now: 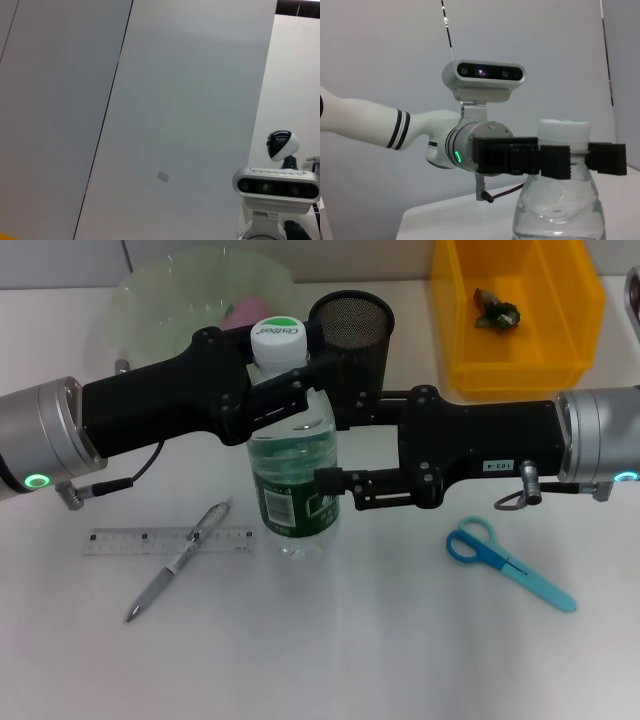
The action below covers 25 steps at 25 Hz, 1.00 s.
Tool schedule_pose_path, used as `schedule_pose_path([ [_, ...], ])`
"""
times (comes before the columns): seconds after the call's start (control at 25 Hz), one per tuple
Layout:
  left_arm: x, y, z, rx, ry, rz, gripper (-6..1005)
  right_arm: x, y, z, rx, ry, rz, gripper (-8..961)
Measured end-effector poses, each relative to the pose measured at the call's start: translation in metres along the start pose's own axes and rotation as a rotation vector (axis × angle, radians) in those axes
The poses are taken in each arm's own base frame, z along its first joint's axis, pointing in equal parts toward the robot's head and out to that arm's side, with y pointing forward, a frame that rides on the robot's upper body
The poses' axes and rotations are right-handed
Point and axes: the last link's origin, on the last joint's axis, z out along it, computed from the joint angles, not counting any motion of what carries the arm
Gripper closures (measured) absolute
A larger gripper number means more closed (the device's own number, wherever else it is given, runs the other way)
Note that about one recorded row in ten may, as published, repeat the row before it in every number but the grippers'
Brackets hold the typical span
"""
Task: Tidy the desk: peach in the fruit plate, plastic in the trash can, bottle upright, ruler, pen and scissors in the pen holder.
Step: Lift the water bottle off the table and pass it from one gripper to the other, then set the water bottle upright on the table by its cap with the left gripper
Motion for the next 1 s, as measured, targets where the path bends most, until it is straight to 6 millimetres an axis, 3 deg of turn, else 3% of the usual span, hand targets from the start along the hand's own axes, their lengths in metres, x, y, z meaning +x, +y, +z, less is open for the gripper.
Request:
schedule_pose_path([
  [0.68,0.001,-0.001,0.001,0.0,0.004,0.001,565,-0.001,-0.003,-0.001,0.019,-0.009,-0.005,331],
  [1.0,0.006,-0.003,0.0,0.007,0.022,0.012,565,0.008,0.001,-0.018,0.065,-0.023,0.016,428],
])
